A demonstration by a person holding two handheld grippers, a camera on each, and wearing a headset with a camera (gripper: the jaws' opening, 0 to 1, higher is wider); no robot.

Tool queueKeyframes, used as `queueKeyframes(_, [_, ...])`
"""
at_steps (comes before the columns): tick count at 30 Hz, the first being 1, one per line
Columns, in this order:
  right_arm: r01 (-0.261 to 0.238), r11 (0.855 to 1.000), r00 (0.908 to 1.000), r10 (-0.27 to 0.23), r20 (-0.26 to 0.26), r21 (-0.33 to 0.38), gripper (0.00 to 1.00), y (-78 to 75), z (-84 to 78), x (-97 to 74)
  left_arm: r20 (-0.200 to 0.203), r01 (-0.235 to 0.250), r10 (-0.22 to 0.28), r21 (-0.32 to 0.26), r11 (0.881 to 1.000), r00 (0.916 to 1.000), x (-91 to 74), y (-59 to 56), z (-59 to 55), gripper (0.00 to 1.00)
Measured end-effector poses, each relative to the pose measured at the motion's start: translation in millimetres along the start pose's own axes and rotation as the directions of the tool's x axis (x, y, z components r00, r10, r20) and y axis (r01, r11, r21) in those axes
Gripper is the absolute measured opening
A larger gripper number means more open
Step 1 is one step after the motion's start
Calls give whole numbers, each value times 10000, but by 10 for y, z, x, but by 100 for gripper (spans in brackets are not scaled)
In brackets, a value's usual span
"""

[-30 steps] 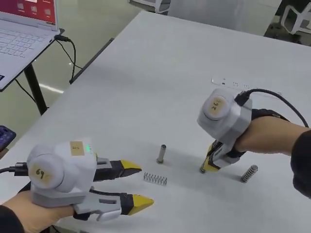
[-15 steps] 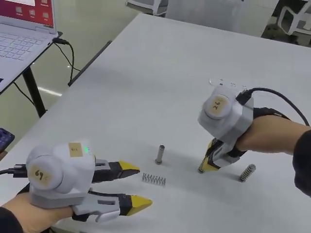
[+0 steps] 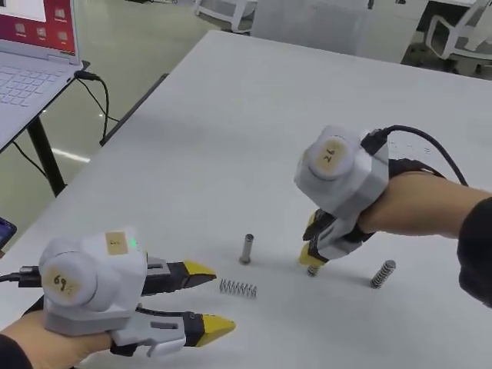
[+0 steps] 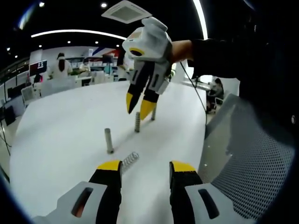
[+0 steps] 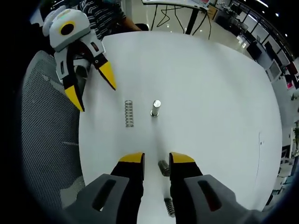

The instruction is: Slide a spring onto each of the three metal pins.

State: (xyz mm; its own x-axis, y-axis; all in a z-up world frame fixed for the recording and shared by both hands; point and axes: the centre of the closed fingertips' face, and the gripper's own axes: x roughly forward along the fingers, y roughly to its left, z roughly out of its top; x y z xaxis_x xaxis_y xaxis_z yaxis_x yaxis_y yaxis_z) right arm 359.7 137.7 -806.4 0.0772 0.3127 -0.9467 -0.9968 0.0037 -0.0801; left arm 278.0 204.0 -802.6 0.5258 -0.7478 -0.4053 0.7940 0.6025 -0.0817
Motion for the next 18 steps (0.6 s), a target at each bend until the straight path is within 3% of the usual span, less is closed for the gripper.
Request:
queueKeyframes(13, [-939,9947,9951,951,267,-426,15,374,283,266,-61,-54,54,47,10000,10000,-36,-11,-8,34])
queueKeyframes(18, [-1208,9902,9925,1218,98,-694,14,486,327,412,-85,-120,120,9,9999,9999,-55,-4,-20,34])
